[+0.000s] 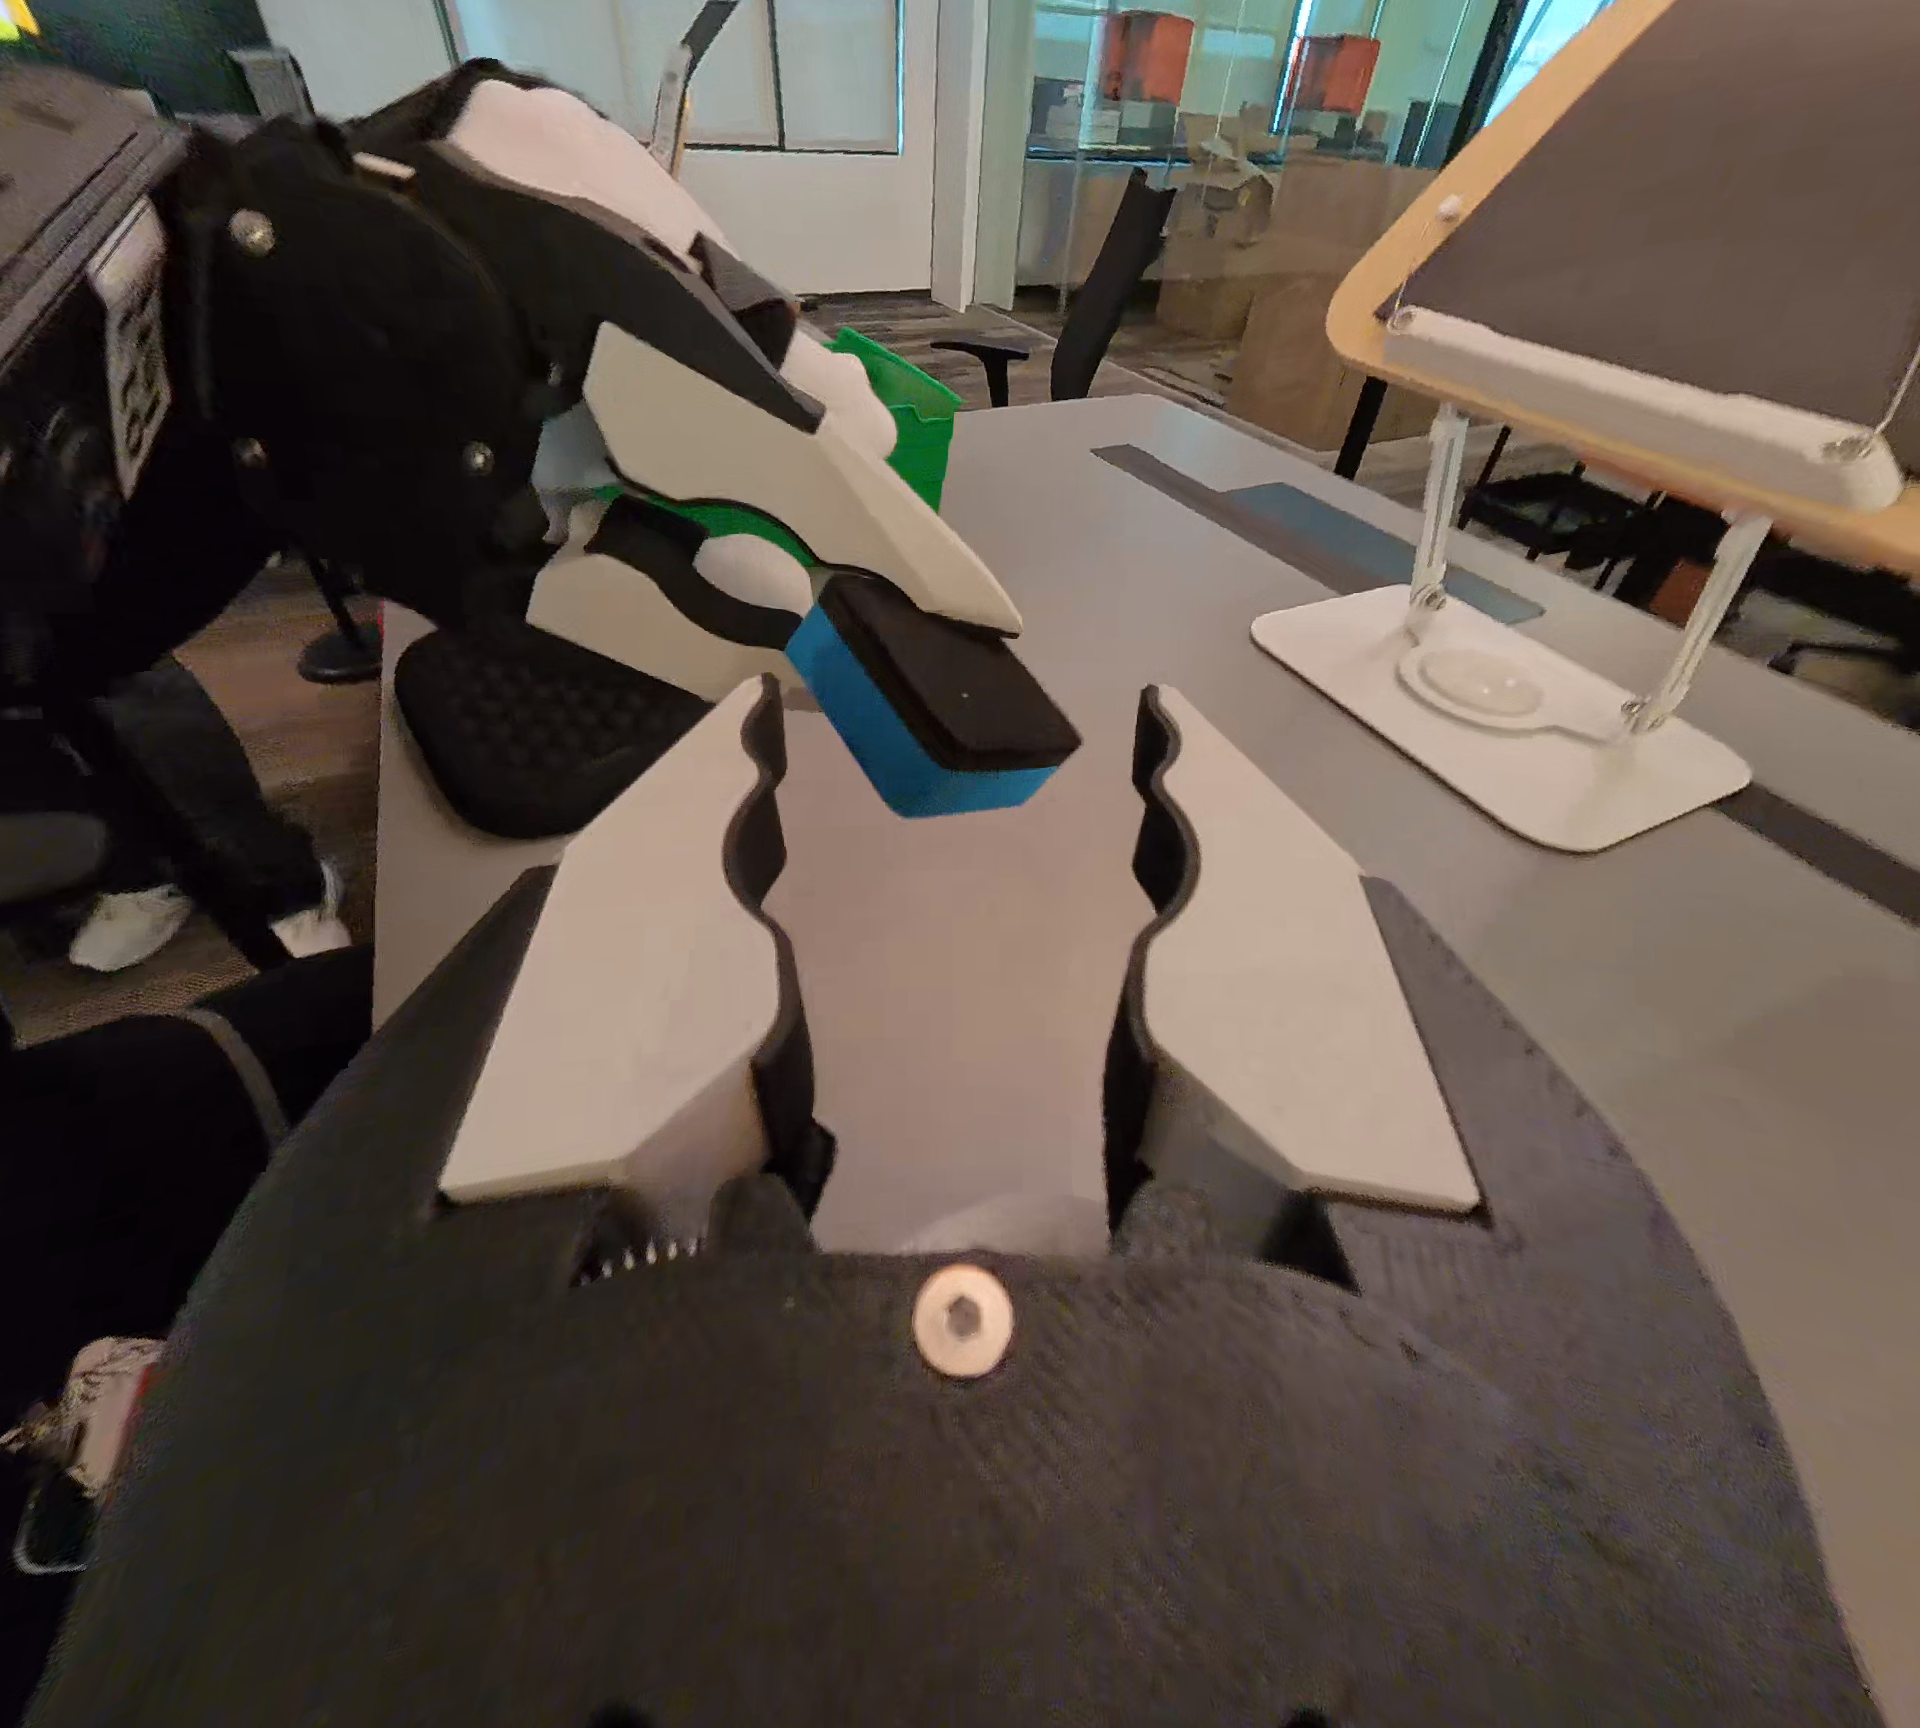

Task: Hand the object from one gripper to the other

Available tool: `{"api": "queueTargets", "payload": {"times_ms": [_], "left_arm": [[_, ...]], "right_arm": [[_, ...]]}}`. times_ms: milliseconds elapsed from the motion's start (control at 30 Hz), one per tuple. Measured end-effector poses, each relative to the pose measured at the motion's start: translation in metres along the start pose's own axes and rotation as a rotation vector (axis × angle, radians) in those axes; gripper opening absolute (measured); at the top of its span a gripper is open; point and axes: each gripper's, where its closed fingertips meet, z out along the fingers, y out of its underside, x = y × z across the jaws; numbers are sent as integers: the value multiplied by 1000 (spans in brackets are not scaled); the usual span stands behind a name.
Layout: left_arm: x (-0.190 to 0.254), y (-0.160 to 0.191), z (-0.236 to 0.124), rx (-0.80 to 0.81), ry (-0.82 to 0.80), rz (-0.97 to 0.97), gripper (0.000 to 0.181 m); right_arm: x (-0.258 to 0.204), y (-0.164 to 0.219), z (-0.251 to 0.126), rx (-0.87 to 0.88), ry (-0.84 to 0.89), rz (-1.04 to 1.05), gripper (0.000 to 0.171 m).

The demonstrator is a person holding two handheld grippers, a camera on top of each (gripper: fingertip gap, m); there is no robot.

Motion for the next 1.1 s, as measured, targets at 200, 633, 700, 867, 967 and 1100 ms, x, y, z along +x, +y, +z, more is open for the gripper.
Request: {"api": "queueTargets", "payload": {"times_ms": [200, 633, 700, 867, 967, 1100], "left_arm": [[-18, -8, 9, -65, -195, 168, 22], [-30, -25, 0, 35, -368, 309, 21], [-28, -29, 0, 55, -382, 319, 21], [-28, -32, -1, 70, -408, 312, 21], [-30, -32, -1, 56, -424, 315, 22], [-32, -28, 4, 32, -420, 311, 21]], "right_arm": [[7, 12, 19, -22, 26, 131, 80], [-6, -10, 19, 211, -157, 212, 80], [-5, -11, 18, 223, -148, 190, 74], [-5, -7, 20, 191, -127, 155, 72], [-1, -5, 24, 181, -82, 129, 74], [5, -4, 27, 167, -26, 128, 74]]}}
